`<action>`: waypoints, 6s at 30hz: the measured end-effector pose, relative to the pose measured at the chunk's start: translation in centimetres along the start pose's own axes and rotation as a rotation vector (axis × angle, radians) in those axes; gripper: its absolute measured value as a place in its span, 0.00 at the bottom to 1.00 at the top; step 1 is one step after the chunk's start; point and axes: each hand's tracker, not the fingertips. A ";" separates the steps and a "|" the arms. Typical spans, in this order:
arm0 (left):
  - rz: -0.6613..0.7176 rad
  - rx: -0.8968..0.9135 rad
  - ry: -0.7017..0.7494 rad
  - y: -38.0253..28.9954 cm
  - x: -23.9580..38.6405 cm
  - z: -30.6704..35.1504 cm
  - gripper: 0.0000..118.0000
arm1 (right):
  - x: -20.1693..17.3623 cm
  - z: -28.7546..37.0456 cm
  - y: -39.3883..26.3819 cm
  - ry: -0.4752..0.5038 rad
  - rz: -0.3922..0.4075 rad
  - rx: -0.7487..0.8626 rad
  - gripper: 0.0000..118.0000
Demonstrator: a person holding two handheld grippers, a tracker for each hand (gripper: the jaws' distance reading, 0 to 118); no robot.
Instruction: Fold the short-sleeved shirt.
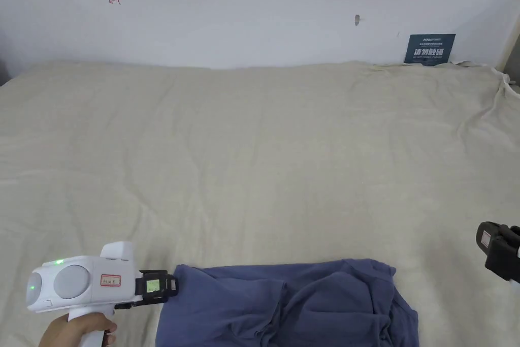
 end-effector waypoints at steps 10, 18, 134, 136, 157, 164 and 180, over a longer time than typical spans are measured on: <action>0.026 -0.060 -0.044 -0.8 1.1 -2.4 0.90 | 0.2 -0.2 -0.4 -0.004 -0.005 -0.014 0.01; -0.038 -0.116 -0.029 -1.4 3.3 -4.2 0.46 | 0.5 0.3 -0.4 -0.011 -0.012 -0.013 0.01; -0.401 0.144 -0.112 -8.8 25.9 -10.5 0.00 | 4.7 2.5 -1.2 -0.057 -0.055 -0.027 0.01; -0.438 0.145 -0.089 -9.2 26.7 -10.8 0.00 | 5.0 2.6 -1.2 -0.063 -0.060 -0.024 0.01; -0.529 0.270 -0.093 -8.6 28.2 -7.8 0.00 | 4.0 2.3 -0.7 -0.054 -0.054 -0.018 0.01; -0.485 0.467 -0.117 -3.6 27.1 -1.5 0.00 | 2.2 2.2 0.2 -0.039 -0.031 0.021 0.01; -0.325 0.780 0.099 2.5 15.8 9.5 0.00 | -4.0 2.5 1.9 -0.030 0.061 0.219 0.01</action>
